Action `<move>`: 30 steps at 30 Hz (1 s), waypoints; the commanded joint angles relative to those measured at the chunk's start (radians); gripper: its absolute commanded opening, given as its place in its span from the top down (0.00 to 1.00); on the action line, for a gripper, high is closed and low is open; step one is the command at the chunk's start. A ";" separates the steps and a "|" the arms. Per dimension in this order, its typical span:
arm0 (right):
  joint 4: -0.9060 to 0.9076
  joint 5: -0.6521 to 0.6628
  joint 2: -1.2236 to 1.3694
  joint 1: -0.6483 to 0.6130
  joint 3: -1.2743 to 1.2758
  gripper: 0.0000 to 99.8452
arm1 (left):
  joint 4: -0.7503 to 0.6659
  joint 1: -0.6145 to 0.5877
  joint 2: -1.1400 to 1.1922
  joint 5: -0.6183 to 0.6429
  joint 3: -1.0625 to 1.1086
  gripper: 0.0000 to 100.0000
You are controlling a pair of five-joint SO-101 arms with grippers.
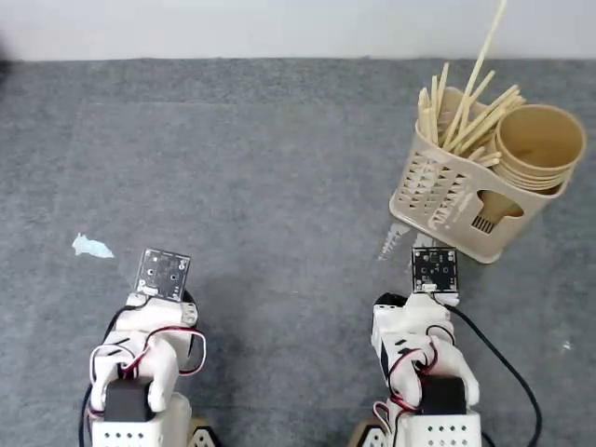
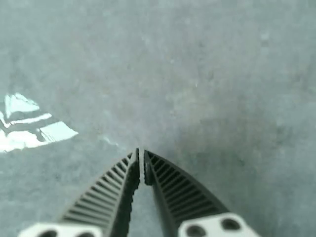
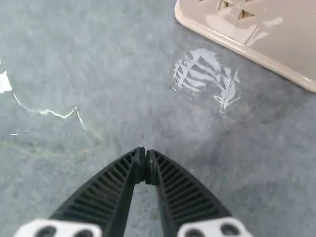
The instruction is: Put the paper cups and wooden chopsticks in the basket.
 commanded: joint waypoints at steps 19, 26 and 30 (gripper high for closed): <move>0.194 -0.003 -0.016 -0.001 0.015 0.99 | 0.083 -0.026 -0.014 -0.011 0.044 0.99; 0.194 -0.003 -0.016 0.001 0.015 0.99 | 0.084 -0.150 -0.014 -0.008 0.044 0.99; 0.194 -0.003 -0.016 -0.001 0.015 0.99 | 0.084 -0.164 -0.014 -0.006 0.044 0.99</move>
